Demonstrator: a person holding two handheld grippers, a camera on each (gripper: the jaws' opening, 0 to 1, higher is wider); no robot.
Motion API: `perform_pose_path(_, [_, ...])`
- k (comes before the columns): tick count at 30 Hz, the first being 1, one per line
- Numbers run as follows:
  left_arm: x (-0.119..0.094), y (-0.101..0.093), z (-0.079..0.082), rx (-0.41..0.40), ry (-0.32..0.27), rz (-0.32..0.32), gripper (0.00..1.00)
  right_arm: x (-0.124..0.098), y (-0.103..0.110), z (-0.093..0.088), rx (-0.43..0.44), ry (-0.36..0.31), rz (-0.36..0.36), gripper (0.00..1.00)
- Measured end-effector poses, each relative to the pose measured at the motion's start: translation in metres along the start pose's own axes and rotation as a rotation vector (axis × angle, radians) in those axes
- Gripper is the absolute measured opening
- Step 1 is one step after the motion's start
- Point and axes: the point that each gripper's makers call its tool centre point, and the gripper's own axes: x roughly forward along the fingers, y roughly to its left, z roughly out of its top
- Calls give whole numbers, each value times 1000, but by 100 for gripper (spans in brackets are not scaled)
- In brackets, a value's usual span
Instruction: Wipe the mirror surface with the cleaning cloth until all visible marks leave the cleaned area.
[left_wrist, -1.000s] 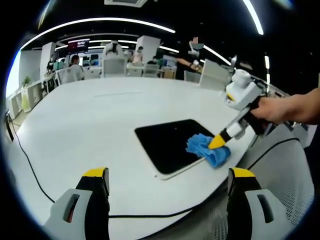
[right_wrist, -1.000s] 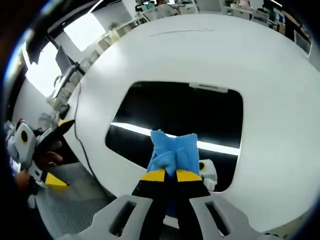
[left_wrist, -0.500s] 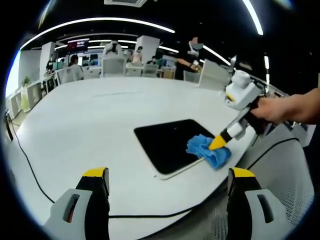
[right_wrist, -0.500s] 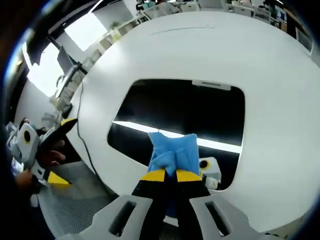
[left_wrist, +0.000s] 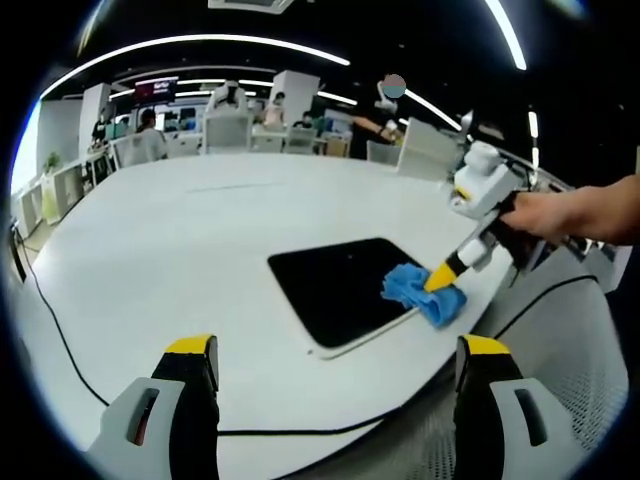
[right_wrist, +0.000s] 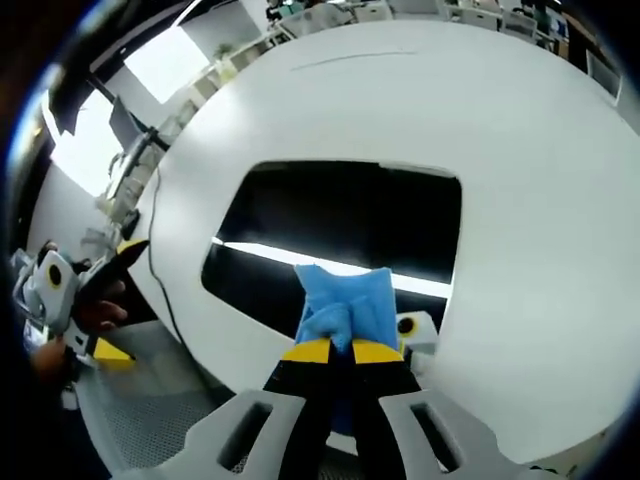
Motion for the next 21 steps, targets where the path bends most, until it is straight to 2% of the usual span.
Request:
perform_pose_path(13, [1,-1,-1,-1,8,-3,99,-12,-29,-6,49,-17,-14,0])
perform_pose_path(21, [1,-1,-1,-4,9,-1,99,-11,-30,-6,49,-17,-23,0])
